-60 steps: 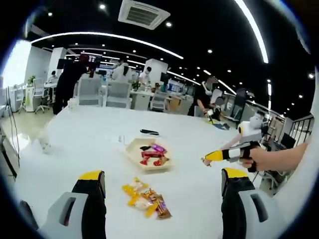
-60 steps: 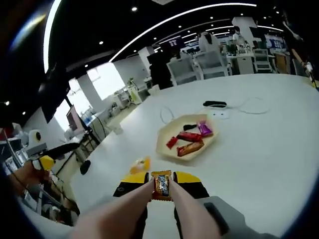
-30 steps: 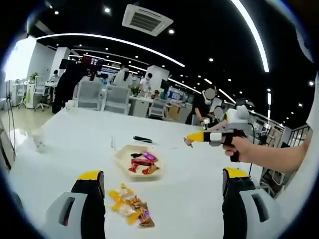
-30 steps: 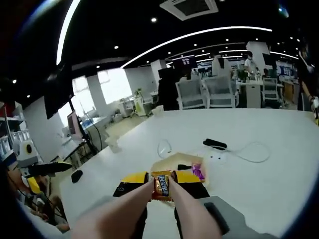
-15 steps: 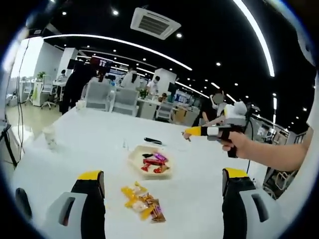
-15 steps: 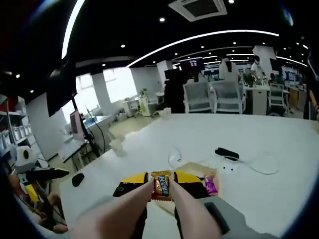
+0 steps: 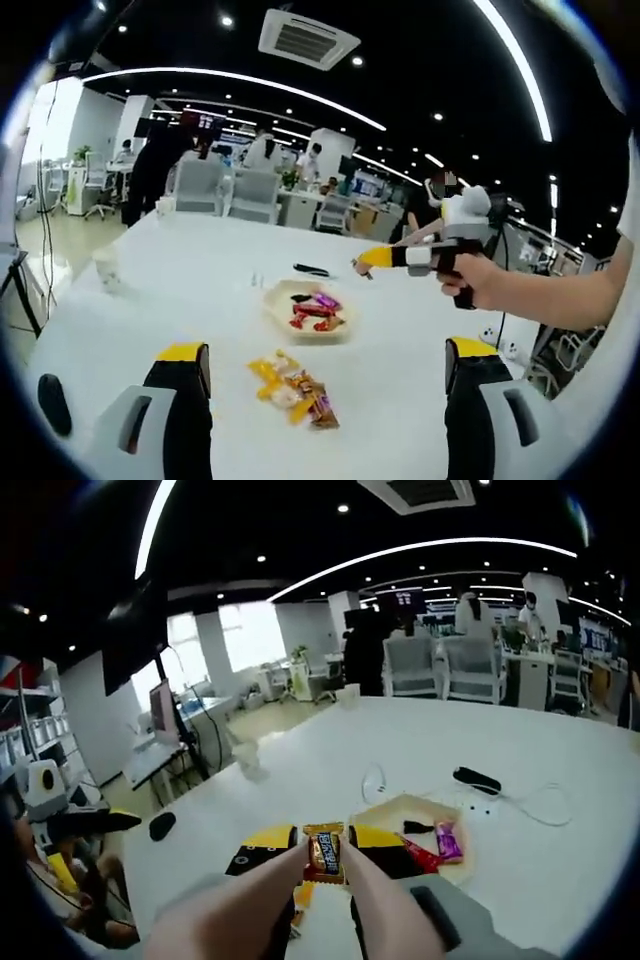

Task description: Place the target food into the container with the food tongs after gripping and lifting it, then release it inside without dropping or visibly crushing the food.

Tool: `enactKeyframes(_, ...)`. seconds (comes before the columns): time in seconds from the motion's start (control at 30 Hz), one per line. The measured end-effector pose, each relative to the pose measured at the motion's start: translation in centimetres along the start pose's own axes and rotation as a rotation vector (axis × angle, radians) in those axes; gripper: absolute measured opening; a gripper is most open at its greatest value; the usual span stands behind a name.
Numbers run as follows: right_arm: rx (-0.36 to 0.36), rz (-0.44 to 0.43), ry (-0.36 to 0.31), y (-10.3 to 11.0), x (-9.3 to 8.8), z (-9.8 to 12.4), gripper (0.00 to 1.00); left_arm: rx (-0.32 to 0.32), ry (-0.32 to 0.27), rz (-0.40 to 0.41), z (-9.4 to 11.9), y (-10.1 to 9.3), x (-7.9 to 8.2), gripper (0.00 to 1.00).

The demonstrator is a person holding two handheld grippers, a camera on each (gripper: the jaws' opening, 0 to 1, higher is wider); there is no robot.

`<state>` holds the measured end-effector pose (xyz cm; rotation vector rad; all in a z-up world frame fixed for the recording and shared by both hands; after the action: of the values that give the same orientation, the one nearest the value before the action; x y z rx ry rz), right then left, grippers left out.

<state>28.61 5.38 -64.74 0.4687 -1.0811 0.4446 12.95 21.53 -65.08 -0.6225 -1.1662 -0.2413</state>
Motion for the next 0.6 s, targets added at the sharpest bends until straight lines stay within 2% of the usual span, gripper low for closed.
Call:
enactKeyframes(0.13, -0.015, 0.017, -0.012, -0.2, 0.1, 0.4, 0.19, -0.010, -0.009, 0.001, 0.2, -1.0, -0.2, 0.98)
enactKeyframes(0.27, -0.047, 0.016, -0.038, -1.2, 1.0, 0.7, 0.19, -0.009, -0.023, 0.020, 0.5, -1.4, -0.2, 0.98)
enactKeyframes(0.47, -0.074, 0.030, -0.082, -1.9, 3.1, 0.0, 0.19, 0.002, -0.058, 0.026, 0.8, -0.7, 0.3, 0.98)
enactKeyframes(0.6, -0.085, 0.016, -0.089, -2.4, 3.7, -0.7, 0.19, 0.011, -0.041, 0.038, 1.0, -0.6, 0.6, 0.97)
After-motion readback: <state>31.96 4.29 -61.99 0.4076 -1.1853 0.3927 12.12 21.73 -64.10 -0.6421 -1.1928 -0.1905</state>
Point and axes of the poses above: the point that each gripper's makers call its tool centre point, and the gripper's own axes: z roughly backward along the fingers, y roughly to its left, x roughly out of its top, the point moved 3 cm from there along z, roughly backward along the fingers, and after that the axes turned 7 degrees about -x, right-handed, at the moved point
